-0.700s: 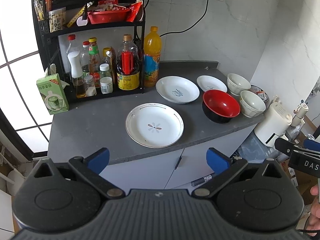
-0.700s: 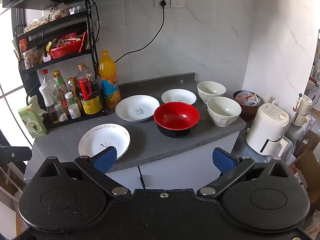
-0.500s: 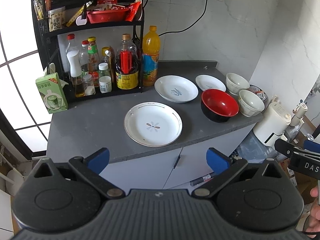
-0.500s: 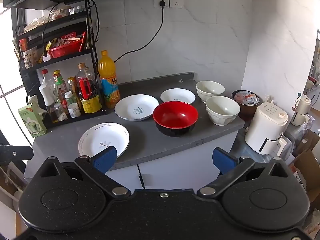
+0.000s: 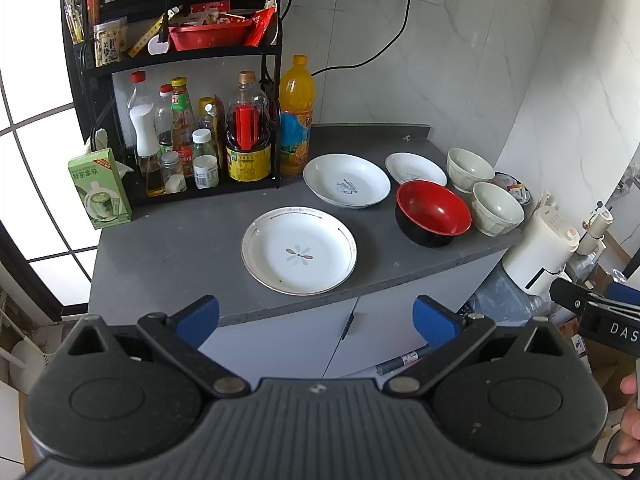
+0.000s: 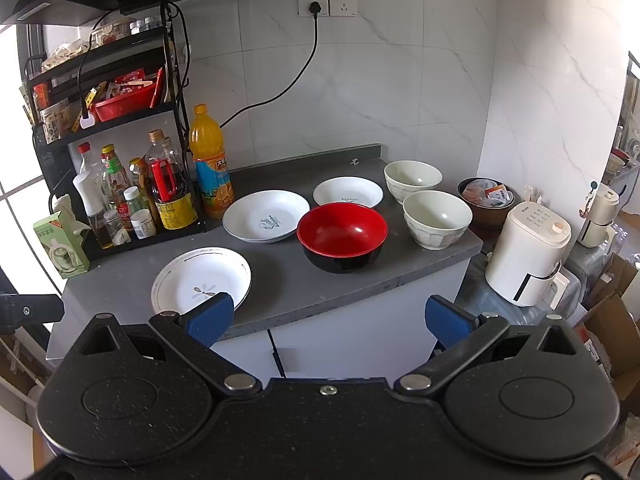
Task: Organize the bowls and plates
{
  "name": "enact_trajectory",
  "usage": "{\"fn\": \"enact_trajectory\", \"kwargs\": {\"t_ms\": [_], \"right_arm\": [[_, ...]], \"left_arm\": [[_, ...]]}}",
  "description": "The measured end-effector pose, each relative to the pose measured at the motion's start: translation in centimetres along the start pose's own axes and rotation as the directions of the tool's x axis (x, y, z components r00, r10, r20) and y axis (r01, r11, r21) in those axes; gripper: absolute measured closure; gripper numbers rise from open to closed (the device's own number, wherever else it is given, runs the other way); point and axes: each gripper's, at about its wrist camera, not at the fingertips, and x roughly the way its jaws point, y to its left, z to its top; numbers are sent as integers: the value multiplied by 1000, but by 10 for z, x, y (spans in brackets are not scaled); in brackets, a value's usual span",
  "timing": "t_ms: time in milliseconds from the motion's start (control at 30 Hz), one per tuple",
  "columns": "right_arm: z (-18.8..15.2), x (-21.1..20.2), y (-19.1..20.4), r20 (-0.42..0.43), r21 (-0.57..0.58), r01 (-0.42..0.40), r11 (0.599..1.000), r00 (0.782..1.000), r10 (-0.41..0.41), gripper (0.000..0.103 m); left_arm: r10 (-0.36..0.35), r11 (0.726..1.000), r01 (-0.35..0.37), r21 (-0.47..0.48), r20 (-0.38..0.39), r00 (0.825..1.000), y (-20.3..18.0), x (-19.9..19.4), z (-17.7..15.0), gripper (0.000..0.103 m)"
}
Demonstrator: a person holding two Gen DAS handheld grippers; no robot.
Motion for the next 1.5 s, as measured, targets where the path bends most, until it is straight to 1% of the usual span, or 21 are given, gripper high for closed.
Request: {"fn": "enact_trajectory", "kwargs": {"t_ms": [167, 233, 333, 433, 500, 833, 1000, 1300, 1500], "right_arm": [[3, 5, -4, -4, -2, -12, 1000, 1000, 12, 0], [5, 7, -5, -6, -5, -18, 1000, 1000, 18, 0], [8, 11, -6, -5, -10, -32, 999, 999, 32, 0], [11, 16, -9, -13, -9, -62, 998, 998, 62, 0], [13, 21, -11, -21, -6, -84, 996, 996, 84, 0], [28, 49, -31, -44, -11, -113, 994, 993, 112, 0], [36, 66, -50, -46, -16, -117, 993, 992, 116, 0], [50, 95, -93, -42, -14, -92, 996, 995, 91, 0], [57, 107, -115, -30, -6, -72, 997, 997, 72, 0]], "left_arm": [[41, 999, -41, 23, 23, 999, -5, 1, 1, 1], [35, 999, -35, 10, 10, 999, -4, 1, 3, 1], [45, 999, -45, -1, 6, 999, -4, 3, 6, 1], [49, 999, -49, -6, -12, 999, -7, 5, 6, 1], [57, 998, -57, -1, -9, 998, -11, 7, 6, 1], [56, 998, -55, -38, 18, 998, -32, 27, 18, 2], [49, 997, -48, -61, 27, 998, -49, 44, 27, 3], [62, 997, -61, -48, 16, 998, -93, 81, 44, 3], [49, 998, -48, -36, 28, 998, -115, 96, 61, 4]]}}
